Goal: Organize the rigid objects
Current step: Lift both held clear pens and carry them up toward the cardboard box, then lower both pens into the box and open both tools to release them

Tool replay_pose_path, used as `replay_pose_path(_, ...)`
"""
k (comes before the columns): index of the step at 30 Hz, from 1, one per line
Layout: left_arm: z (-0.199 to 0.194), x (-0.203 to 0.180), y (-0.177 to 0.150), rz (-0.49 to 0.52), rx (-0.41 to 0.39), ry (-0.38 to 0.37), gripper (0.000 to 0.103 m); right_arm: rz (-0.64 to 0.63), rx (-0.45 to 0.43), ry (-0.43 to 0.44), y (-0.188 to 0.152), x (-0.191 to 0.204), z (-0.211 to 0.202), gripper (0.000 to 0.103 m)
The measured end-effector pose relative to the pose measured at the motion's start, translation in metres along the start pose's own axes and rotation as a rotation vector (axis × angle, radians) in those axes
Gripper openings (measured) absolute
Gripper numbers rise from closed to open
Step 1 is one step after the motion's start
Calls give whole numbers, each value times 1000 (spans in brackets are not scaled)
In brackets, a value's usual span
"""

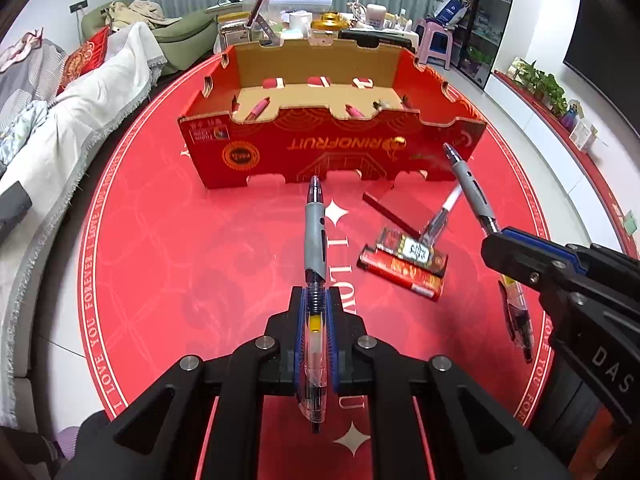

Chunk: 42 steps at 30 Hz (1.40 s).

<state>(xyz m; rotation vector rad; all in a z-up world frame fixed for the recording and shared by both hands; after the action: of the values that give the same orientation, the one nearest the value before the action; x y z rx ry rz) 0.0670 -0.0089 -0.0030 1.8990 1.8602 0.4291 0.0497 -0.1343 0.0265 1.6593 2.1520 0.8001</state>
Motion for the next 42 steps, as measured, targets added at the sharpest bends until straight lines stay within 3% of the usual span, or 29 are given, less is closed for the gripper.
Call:
replay_pose_path(11, -5, -2, 34, -11, -29, -3, 10, -23, -40, -8, 38, 3, -2, 11)
replay_pose_path(42, 4, -4, 109, -22, -79, 3, 10, -9, -76, -14, 96, -12, 7, 11)
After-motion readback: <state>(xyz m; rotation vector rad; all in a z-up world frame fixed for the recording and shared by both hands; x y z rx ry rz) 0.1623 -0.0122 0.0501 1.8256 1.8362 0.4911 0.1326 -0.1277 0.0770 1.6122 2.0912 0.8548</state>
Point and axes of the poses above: each gripper's, at about its wrist camera, not at the fingertips, and z roughly the way its jaws point, x to its left, y to its top, the point moved 10 cm from there along z, roughly the way its jaws point, and after that the axes turned 6 degrees about -z, right-handed, at the moved point
